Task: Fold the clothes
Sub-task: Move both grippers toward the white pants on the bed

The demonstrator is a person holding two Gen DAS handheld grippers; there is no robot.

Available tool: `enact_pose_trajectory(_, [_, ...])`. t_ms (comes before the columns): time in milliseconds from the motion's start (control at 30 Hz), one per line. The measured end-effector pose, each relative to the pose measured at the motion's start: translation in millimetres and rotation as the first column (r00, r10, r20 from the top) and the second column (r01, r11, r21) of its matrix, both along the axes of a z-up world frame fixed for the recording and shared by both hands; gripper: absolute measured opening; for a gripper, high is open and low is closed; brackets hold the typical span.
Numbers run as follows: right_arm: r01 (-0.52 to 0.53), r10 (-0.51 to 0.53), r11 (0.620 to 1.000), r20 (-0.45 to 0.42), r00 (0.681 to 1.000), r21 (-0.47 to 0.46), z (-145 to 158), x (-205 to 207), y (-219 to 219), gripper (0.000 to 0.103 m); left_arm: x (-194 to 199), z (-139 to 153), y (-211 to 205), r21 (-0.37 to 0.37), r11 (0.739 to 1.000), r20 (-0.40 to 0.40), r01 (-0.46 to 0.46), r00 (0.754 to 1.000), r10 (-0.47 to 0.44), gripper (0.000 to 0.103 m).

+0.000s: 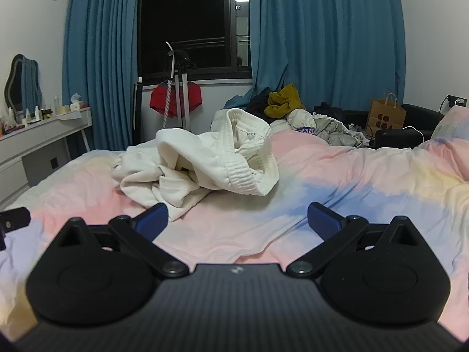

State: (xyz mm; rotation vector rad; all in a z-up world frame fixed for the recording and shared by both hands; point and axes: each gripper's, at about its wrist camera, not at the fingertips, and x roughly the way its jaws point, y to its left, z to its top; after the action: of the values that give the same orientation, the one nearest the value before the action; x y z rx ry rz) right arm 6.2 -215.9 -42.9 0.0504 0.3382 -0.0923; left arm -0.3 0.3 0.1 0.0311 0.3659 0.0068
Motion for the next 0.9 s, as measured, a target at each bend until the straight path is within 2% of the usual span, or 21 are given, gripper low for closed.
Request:
enact_pose_trajectory(200, [0.004, -0.005, 1.000, 0.017, 1.000, 0.017, -1.6, -4.0, 1.0, 0.103, -5.0, 2.6, 5.2, 0.003, 1.000, 0.013, -0.006, 1.000, 0.006, 0.103])
enact_pose_trajectory(333, [0.006, -0.006, 1.000, 0.008, 1.000, 0.018, -3.6, -1.7, 0.5, 0.103, -4.6, -3.7, -7.1, 0.000, 1.000, 0.010, -0.008, 1.000, 0.008, 0.103])
enact_pose_trajectory(633, [0.004, -0.004, 1.000, 0.023, 1.000, 0.011, -2.9, 3.2, -2.6, 0.103, 0.3, -15.6, -5.1, -0.004, 0.999, -0.003, 0.038, 0.999, -0.038, 0.103])
enact_pose_trajectory(900, [0.018, -0.022, 0.998, 0.056, 0.998, 0.064, 6.5, 19.5, -18.9, 0.103, 4.5, -8.3, -8.5, -0.011, 0.999, 0.023, 0.053, 0.998, -0.052, 0.103])
